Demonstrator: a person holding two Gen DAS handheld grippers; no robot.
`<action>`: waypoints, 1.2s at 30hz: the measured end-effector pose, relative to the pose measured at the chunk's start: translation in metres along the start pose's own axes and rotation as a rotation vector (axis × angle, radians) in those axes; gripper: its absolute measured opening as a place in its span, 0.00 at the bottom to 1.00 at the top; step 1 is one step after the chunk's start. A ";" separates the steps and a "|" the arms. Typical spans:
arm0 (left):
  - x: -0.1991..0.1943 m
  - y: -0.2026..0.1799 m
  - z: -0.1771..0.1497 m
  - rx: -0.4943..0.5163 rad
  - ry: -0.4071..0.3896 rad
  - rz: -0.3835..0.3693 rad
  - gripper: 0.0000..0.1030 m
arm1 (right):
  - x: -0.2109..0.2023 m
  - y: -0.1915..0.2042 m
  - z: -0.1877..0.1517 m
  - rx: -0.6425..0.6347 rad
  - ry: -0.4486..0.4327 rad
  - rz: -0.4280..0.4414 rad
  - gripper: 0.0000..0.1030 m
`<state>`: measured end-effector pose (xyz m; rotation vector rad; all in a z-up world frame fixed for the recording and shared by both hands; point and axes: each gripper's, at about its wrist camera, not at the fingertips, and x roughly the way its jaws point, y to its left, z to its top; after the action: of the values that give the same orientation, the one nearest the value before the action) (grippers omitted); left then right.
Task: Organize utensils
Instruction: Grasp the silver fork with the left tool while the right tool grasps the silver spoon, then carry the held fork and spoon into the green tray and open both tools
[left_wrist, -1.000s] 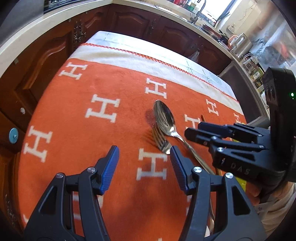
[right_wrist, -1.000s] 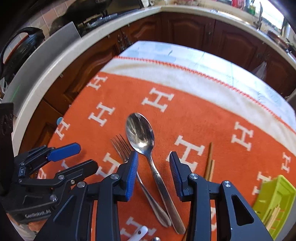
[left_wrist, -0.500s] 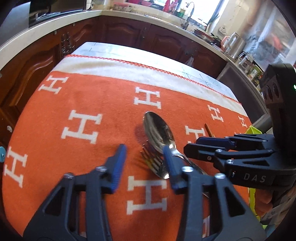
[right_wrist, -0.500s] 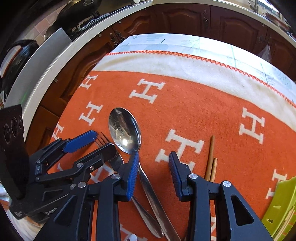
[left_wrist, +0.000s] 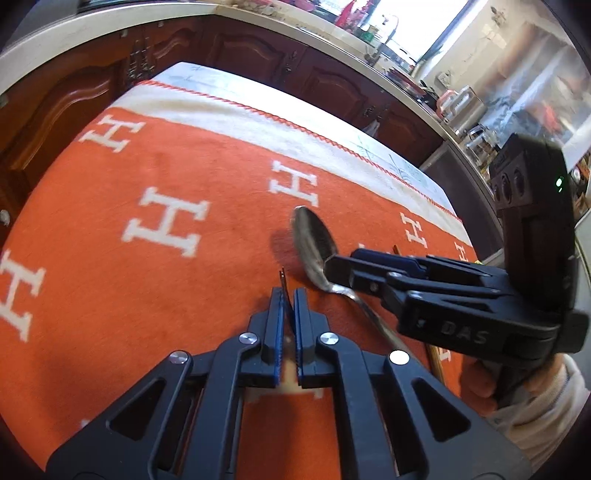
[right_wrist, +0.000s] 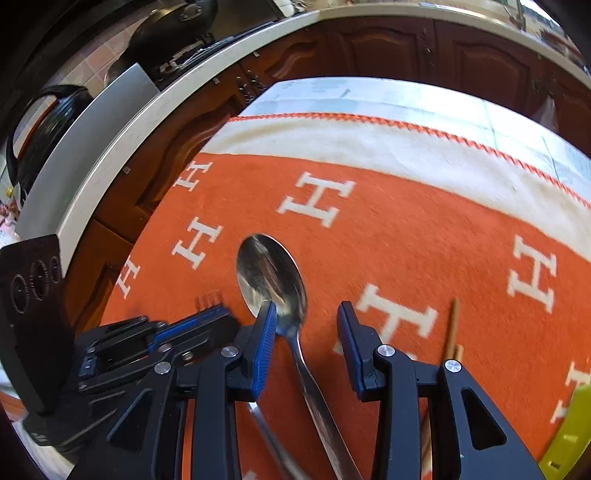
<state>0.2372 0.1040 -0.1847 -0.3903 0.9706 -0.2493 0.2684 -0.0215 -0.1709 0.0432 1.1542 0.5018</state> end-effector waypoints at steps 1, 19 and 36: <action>-0.002 0.004 0.000 -0.012 0.003 0.001 0.02 | 0.002 0.006 0.001 -0.032 -0.013 -0.023 0.34; -0.039 0.021 -0.003 -0.050 -0.036 0.003 0.00 | -0.019 0.047 -0.009 -0.182 -0.112 -0.130 0.01; -0.092 -0.032 -0.021 0.070 -0.092 -0.029 0.00 | -0.126 0.006 -0.046 0.037 -0.281 -0.065 0.01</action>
<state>0.1686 0.1054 -0.1129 -0.3492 0.8643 -0.2879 0.1869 -0.0772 -0.0798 0.1046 0.8868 0.4024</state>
